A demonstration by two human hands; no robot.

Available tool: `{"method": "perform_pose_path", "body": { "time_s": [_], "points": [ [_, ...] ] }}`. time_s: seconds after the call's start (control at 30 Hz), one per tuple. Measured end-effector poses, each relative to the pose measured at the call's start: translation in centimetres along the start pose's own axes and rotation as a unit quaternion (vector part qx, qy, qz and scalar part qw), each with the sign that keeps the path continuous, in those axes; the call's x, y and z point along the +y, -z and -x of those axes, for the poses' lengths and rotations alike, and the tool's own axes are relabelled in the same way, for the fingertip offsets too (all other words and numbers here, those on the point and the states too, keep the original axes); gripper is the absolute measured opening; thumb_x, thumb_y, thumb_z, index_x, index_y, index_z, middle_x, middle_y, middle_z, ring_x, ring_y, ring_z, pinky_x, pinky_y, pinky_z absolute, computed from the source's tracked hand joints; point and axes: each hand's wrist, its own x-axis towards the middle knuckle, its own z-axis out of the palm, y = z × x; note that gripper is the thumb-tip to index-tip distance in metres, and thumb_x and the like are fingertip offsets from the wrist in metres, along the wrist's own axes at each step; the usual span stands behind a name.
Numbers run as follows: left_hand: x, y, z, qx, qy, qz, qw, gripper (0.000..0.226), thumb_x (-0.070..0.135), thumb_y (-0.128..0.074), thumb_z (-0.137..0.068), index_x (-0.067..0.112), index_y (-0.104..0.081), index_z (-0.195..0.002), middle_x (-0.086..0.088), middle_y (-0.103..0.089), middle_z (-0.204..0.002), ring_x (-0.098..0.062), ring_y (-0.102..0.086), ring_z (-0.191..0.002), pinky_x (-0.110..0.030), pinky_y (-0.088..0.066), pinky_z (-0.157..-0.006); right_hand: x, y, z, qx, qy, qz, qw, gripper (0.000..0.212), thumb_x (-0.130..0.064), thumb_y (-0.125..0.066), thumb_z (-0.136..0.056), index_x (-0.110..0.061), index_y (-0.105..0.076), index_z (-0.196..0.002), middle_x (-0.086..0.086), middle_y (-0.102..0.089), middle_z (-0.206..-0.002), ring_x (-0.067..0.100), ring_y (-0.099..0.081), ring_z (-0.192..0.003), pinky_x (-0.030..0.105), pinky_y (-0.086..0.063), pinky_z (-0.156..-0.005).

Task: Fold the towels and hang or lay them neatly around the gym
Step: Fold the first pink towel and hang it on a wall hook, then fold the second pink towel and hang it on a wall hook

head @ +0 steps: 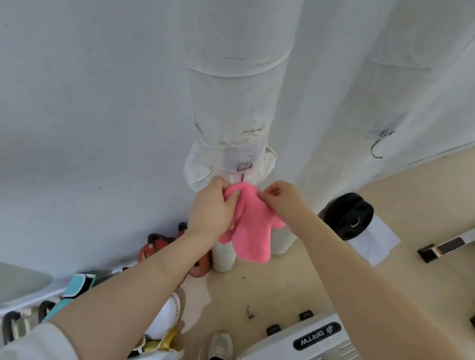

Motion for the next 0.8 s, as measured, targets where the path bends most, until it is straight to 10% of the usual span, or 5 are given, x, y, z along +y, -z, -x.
{"method": "perform_pose_path", "body": {
  "time_s": [0.17,0.27,0.5,0.8],
  "points": [
    [0.2,0.6,0.0,-0.074,0.045,-0.024,0.996,0.033,0.031,-0.048,-0.093,0.012,-0.049,-0.066,-0.005,-0.058,-0.054,-0.006,-0.061,-0.05,-0.024,-0.045,-0.062,0.9,-2.1,2.5,0.009,-0.001,0.103,0.995,0.009,-0.014,-0.051,-0.086,-0.019,-0.059,-0.087,0.009,-0.061,-0.101,0.029,-0.055,-0.1,0.041,-0.044,-0.092],
    [-0.8,1.5,1.0,-0.09,0.041,-0.049,0.994,0.017,0.019,-0.052,-0.088,0.005,-0.061,-0.087,-0.014,-0.066,-0.087,-0.029,-0.064,-0.083,-0.031,-0.046,-0.071,1.0,-2.6,5.0,0.051,0.013,0.101,0.993,0.028,-0.017,-0.047,-0.092,-0.013,-0.052,-0.119,0.012,-0.047,-0.128,0.032,-0.043,-0.121,0.044,-0.037,-0.102],
    [-3.4,3.9,8.4,-0.099,-0.047,0.003,0.994,0.037,0.016,-0.052,-0.087,0.007,-0.049,-0.123,-0.012,-0.046,-0.13,-0.016,-0.056,-0.095,-0.025,-0.04,-0.085,2.8,-2.5,12.9,0.088,0.047,-0.01,0.995,0.02,-0.007,-0.049,-0.088,-0.009,-0.061,-0.104,0.006,-0.059,-0.107,0.018,-0.053,-0.093,0.018,-0.034,-0.077],
    [-6.8,5.4,22.5,-0.336,-0.114,0.018,0.935,0.013,0.009,-0.048,-0.091,0.019,-0.055,-0.088,-0.002,-0.063,-0.084,-0.014,-0.056,-0.064,-0.024,-0.041,-0.061,7.3,-7.2,30.4,0.08,0.04,-0.044,0.995,0.016,-0.007,-0.05,-0.09,-0.004,-0.063,-0.098,0.002,-0.06,-0.091,0.017,-0.053,-0.083,0.026,-0.045,-0.076]
  ]
}}
